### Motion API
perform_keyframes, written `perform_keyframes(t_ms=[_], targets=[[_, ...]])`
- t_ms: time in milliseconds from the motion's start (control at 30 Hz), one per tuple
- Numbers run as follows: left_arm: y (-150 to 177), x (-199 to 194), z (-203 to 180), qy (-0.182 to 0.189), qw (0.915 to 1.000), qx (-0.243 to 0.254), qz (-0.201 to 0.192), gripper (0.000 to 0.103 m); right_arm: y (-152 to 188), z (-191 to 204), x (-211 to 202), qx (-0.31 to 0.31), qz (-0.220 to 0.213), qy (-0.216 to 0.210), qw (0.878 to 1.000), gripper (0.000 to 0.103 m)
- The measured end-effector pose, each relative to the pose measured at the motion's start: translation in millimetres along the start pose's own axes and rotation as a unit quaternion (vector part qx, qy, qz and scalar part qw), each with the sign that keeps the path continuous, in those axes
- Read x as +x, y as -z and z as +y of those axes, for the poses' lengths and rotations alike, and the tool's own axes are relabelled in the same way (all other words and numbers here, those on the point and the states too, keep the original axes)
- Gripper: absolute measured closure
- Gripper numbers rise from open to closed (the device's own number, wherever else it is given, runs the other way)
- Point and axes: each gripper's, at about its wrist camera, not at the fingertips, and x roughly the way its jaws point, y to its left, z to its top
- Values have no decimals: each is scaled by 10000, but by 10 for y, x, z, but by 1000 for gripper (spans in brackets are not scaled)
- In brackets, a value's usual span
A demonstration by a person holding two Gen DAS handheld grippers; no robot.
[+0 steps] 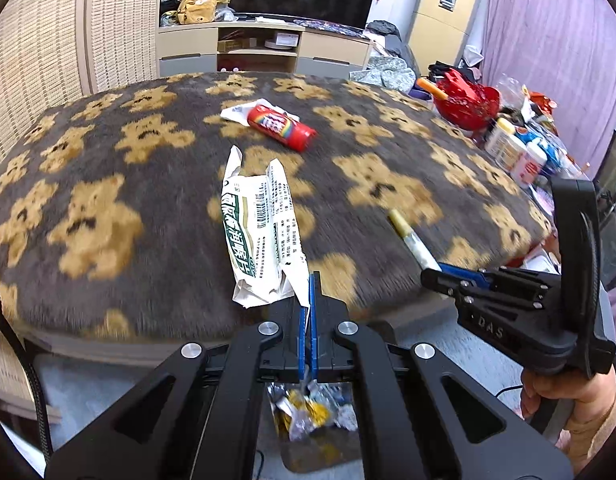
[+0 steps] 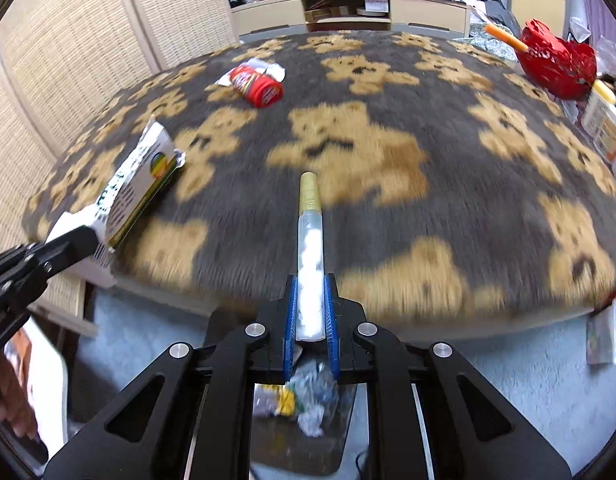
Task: Collect trash
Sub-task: 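Drop the paper packet and marker into the black bin by opening both grippers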
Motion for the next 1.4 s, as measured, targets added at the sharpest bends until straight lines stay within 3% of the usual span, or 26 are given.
perform_keyframes(t_ms=[300,567,833,1167,1300,1367,1400], targets=[[635,-248,-261,163,9996,32,225,103,606,53,-354,-95,10,-68,9999,89],[1067,-128,-408,333,9975,63,627,103,993,62,-255,34,270,-224,9994,89],[1368,298,-405,345,9923,16,1187,103,1146,-42,61,331,634,-313,9969,89],[1437,721,-287,410,9858,-189,1616,102,1101,-71,371,603,902,-487,9929,86],[1434,745,-244,370,9850,-250,1669,97,1039,-84,405,612,884,-396,9934,85],[1427,728,-222,321,9855,-255,1645,86,1016,-99,402,635,857,-327,9938,76],[1421,713,-207,290,9860,-262,1623,76,1002,-111,388,632,826,-271,9942,64]])
